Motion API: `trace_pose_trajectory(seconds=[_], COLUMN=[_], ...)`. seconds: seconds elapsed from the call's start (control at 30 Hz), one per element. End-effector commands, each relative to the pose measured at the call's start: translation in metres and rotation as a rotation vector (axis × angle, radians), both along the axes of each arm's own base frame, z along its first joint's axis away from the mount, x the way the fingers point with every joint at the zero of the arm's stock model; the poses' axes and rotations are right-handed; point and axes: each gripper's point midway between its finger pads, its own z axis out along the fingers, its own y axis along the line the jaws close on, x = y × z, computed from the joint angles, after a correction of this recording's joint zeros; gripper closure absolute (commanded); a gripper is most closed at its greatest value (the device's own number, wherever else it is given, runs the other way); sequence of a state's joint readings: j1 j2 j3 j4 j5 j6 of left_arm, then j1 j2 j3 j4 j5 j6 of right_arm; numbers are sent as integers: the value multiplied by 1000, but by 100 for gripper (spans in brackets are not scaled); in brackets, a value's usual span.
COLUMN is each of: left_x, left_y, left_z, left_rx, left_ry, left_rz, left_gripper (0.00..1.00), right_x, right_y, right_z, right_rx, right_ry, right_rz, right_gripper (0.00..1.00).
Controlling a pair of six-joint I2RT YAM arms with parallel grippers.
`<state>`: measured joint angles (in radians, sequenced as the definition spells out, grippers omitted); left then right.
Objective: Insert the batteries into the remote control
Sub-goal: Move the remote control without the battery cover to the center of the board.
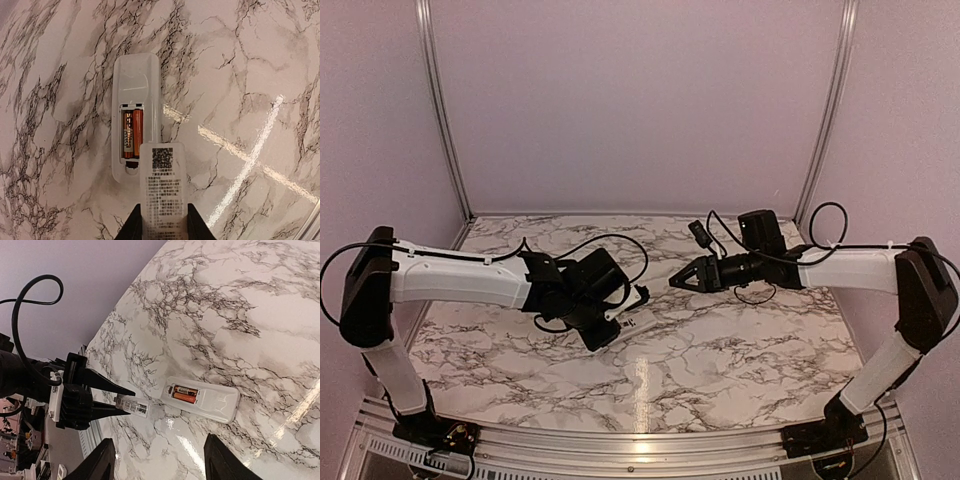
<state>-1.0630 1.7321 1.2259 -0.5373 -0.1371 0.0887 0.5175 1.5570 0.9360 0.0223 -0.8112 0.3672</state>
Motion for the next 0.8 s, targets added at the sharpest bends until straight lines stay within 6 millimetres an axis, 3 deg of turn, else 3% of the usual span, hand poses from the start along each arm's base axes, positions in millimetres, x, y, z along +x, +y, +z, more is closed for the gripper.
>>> trace_pose_trajectory(seconds=[0.0,0.33,0.53,0.77], left_x=[5,34,37,46], left_y=[4,3,-1,-2], left_z=[-17,-35,-40,-32], left_rx=[43,154,166,131], left_ry=[117,159,205,213], left_rz=[51,50,32,47], left_gripper=[80,80,79,80], right_x=[18,26,32,49], right_y=[-6,-20,-30,-16], right_z=[-14,-28,-28,-45], right_rx=[-40,-28,-16,16], right_ry=[-15,19,21,58], right_rz=[-70,-116,-144,-120], right_gripper=[42,45,45,49])
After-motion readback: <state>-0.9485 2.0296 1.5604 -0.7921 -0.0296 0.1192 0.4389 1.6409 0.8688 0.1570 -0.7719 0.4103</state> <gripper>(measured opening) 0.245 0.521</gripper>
